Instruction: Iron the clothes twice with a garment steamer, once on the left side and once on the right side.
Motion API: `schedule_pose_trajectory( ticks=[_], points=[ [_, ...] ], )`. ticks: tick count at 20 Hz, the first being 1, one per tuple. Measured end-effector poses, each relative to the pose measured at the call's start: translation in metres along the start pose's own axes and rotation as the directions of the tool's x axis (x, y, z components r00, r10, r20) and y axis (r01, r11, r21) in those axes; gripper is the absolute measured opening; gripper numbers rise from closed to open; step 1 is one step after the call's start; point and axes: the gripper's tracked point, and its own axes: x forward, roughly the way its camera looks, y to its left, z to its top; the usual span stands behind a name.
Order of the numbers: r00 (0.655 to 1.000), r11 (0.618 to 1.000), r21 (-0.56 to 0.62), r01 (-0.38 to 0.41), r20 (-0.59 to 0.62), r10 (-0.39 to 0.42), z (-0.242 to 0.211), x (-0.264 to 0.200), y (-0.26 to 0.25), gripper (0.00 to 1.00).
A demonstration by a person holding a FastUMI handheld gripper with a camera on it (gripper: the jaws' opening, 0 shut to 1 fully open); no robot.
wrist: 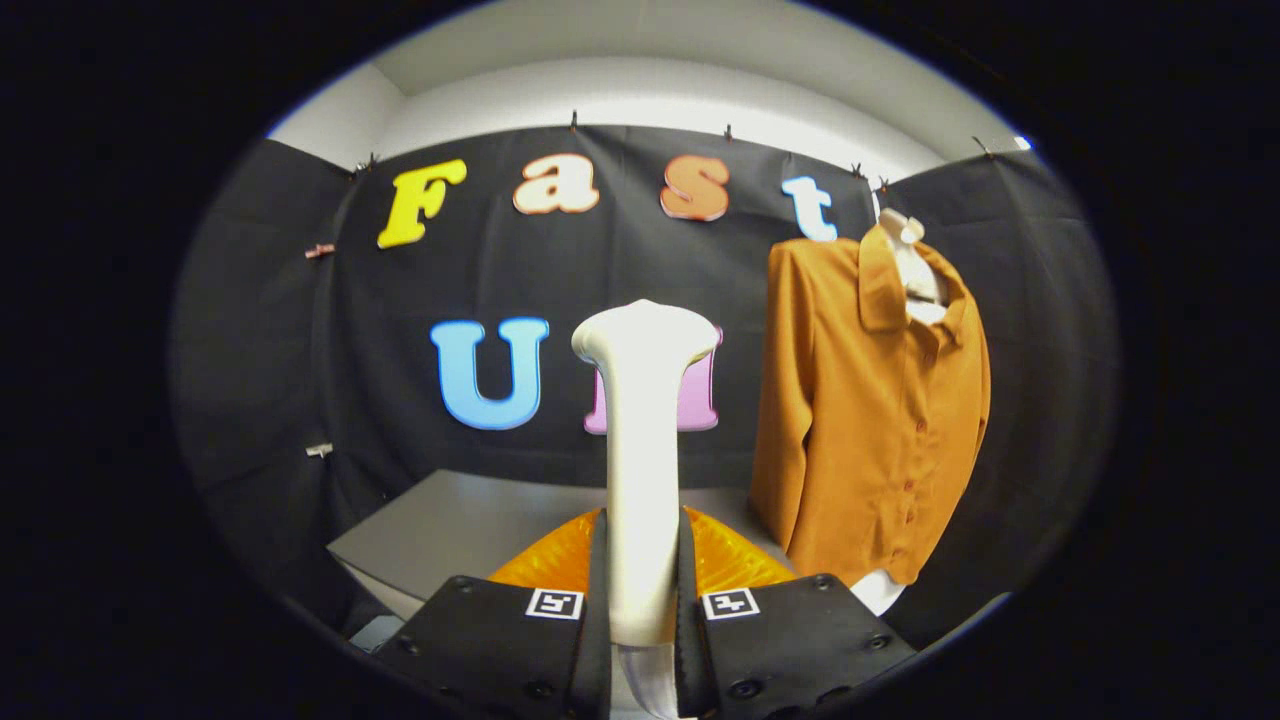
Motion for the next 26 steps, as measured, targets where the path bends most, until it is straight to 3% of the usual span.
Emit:
schedule_pose_trajectory(
  ticks=[3, 8, 18, 26],
  points=[
    [0.989, 1.000, 0.007, 0.010, 0.144, -0.011, 0.037, -0.028, -0.035, 0.29],
    [0.970, 0.999, 0.028, 0.043, 0.238, -0.049, 0.058, -0.042, -0.093, 0.28],
    [0.973, 0.992, 0.071, 0.104, 0.199, -0.116, 0.026, 0.002, -0.212, 0.28],
    [0.984, 0.990, 0.085, 0.109, 0.132, -0.120, -0.021, 0.051, -0.238, 0.28]
  ],
)
